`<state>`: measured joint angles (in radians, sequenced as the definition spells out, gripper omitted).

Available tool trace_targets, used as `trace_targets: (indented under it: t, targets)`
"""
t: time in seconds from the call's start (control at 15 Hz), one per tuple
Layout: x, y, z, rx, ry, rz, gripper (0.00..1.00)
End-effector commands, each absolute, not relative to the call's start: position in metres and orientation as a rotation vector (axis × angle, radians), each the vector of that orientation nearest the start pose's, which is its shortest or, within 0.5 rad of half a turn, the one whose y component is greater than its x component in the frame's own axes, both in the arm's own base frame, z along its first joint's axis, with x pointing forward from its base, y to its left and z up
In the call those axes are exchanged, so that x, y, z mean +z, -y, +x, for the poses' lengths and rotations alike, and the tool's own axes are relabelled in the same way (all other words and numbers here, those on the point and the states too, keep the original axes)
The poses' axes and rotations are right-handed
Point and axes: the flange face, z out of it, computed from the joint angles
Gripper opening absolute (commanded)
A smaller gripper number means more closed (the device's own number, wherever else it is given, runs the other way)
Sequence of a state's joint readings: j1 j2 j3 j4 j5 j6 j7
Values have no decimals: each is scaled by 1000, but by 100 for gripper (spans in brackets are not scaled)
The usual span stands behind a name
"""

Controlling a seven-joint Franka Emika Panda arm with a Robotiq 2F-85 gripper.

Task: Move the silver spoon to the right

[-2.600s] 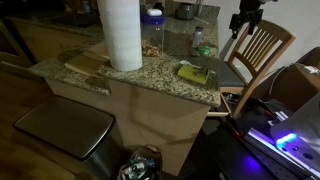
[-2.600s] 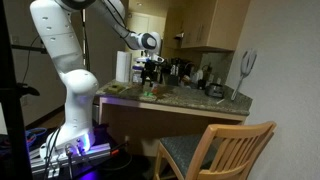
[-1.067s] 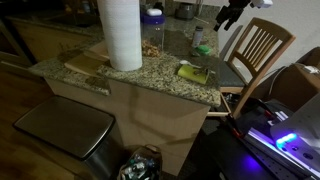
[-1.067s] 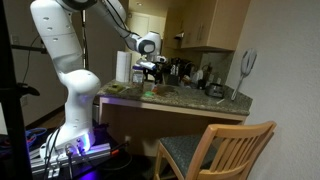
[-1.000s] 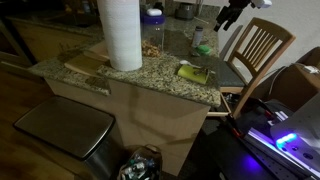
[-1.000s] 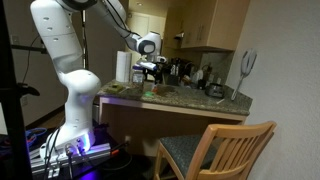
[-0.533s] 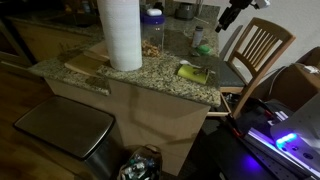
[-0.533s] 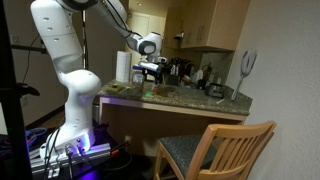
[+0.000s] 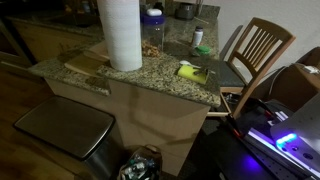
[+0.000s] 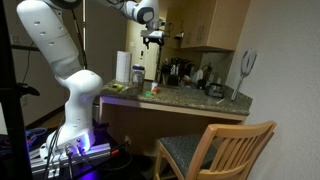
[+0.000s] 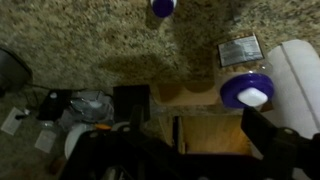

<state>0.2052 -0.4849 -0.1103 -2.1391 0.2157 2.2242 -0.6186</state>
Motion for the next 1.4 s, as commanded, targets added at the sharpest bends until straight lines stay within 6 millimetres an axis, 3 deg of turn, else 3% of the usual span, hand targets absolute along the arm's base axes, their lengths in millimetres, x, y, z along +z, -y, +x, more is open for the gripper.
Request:
trace_targets:
  t: [0.0, 0.13, 0.27, 0.47, 0.53, 0.67, 0.8, 1.07, 1.33]
  targets:
    - [737, -81, 439, -875, 1157, -2611, 100]
    - [771, -114, 430, -833, 1275, -2522, 100]
    - [791, -143, 428, -769, 1342, -2504, 100]
    - [791, -182, 444, -585, 1363, -2556, 100]
    - [791, -166, 419, -687, 1349, -2526, 100]
    - [787, -186, 434, -620, 1359, -2534, 100]
    - [784, -189, 445, -605, 1358, -2537, 100]
    - [697, -185, 466, -282, 1314, -2749, 100]
    - [597, -210, 476, -41, 1284, -2805, 100]
